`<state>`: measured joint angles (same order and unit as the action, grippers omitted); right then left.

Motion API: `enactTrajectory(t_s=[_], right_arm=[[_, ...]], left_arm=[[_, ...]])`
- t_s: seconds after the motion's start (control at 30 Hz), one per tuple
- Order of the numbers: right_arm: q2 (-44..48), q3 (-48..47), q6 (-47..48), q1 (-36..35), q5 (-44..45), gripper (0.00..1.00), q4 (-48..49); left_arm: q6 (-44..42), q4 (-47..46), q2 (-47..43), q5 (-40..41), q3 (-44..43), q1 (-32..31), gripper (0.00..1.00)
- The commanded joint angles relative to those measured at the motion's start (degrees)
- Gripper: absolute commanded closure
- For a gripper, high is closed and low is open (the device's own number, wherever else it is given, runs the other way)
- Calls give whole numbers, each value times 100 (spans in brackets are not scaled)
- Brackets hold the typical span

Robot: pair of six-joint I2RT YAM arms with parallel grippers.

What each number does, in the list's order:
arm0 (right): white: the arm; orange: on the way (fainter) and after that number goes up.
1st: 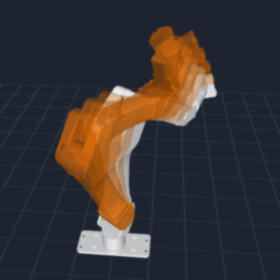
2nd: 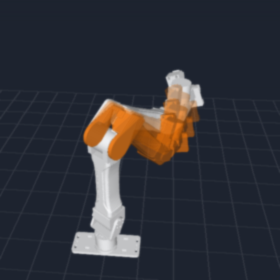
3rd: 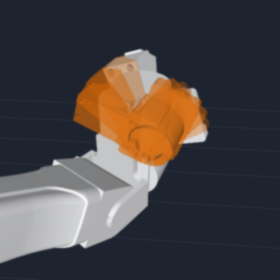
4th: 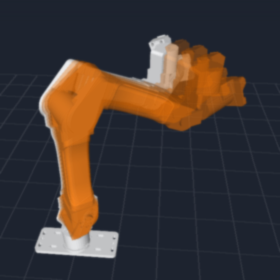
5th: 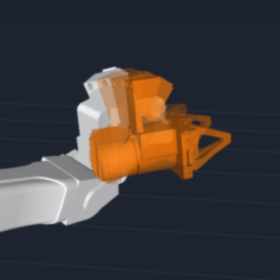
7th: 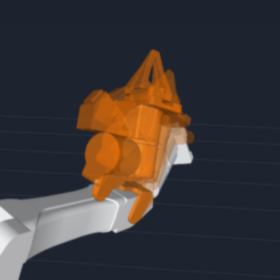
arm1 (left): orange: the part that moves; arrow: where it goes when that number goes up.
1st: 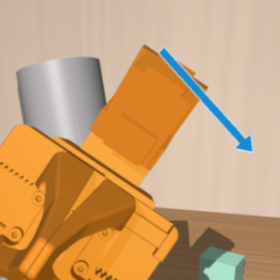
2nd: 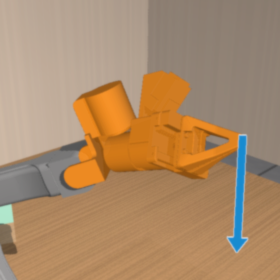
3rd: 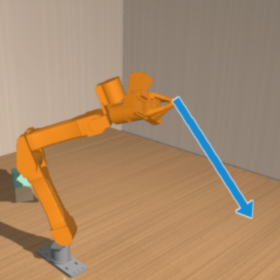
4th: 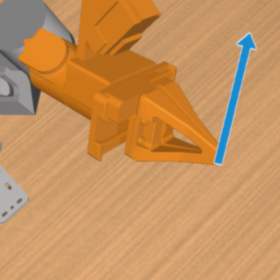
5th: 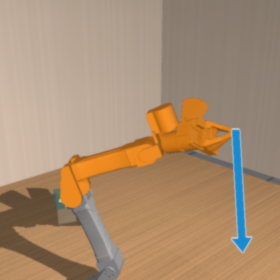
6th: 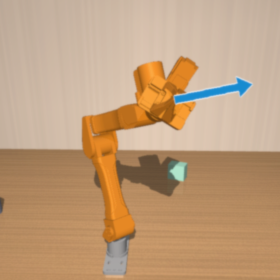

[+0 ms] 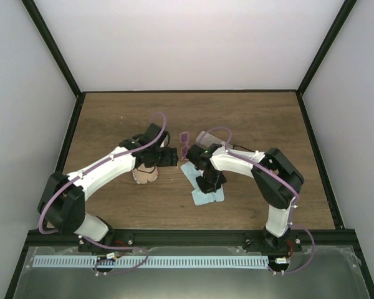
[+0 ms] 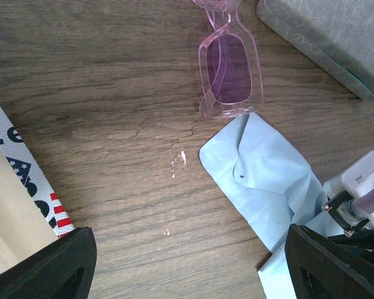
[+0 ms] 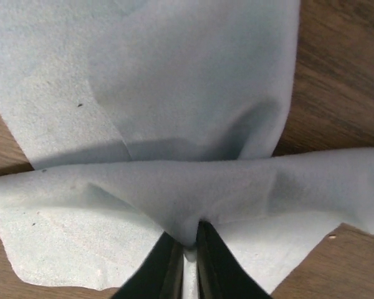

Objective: Organize the sunglasses
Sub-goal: Adjust the glasses cleaning cloth at the center of the board.

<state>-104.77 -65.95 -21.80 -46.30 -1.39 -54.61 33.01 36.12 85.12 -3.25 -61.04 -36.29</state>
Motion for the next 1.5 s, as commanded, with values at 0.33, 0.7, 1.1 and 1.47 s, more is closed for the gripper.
enactTrajectory(t_s=[0.33,0.7,1.1,1.47], right_arm=[[43,-510,41,16,294,69,-227],[-109,-446,99,15,350,90,-57],[172,-873,40,16,311,99,-457],[349,-1253,66,26,254,97,-738]], left_arm=[[38,-134,-67,-127,130,7,15],[-23,-54,-14,-163,74,8,15],[-91,-139,177,-288,-72,6,15],[-120,-245,207,-374,-93,8,15]])
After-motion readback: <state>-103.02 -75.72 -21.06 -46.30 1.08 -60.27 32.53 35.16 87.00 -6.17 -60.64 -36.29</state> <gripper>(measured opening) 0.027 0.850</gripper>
